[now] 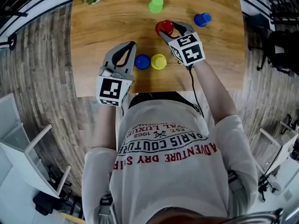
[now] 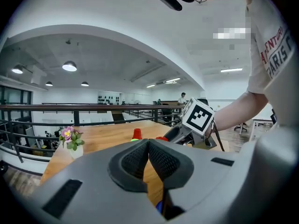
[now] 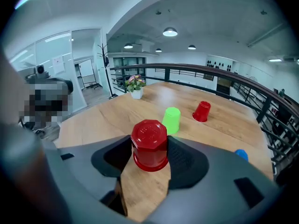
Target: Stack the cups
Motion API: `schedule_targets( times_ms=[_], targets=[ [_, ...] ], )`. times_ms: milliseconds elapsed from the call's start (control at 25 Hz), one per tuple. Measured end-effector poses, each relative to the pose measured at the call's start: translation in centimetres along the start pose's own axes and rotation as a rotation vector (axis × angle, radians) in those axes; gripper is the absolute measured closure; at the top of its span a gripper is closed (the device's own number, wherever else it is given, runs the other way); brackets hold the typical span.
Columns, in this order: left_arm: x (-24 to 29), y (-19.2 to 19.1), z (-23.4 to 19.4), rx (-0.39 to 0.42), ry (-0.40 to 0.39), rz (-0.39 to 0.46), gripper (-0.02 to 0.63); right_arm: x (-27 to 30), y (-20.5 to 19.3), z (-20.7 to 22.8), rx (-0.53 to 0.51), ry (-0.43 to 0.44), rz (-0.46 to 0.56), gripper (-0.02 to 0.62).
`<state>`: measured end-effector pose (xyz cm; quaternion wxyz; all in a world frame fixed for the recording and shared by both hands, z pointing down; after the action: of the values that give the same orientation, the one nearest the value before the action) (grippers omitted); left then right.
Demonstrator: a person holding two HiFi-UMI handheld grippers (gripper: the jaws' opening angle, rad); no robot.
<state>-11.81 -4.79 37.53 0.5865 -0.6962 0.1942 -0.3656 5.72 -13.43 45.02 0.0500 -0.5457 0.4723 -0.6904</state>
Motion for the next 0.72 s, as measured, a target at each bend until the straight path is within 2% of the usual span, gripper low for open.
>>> schedule_targets(
  times_ms=[240,720],
  targets=[
    [1.0,-0.1,2.2,0.025,-0.079,-0.011,0.589,-3.0,-5.1,0.5,0.077,-0.057,-0.043,0.345],
    [0.9,-1.3,5.0,0.03,-0.15,-0.039,0.589,-6.2,-12.0,-2.6,0.131,-0.124,-0.081,0.345]
  ],
)
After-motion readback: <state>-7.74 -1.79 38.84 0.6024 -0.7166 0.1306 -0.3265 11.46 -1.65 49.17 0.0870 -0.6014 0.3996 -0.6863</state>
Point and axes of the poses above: the fingertips, and each gripper's own axes: x forward along the fingers, z to its right, y out of its top, the point moved 6 cm from there along -x, backward along the fingers, and after that the axes turned 5 degrees about -y, right-handed, at the moved point
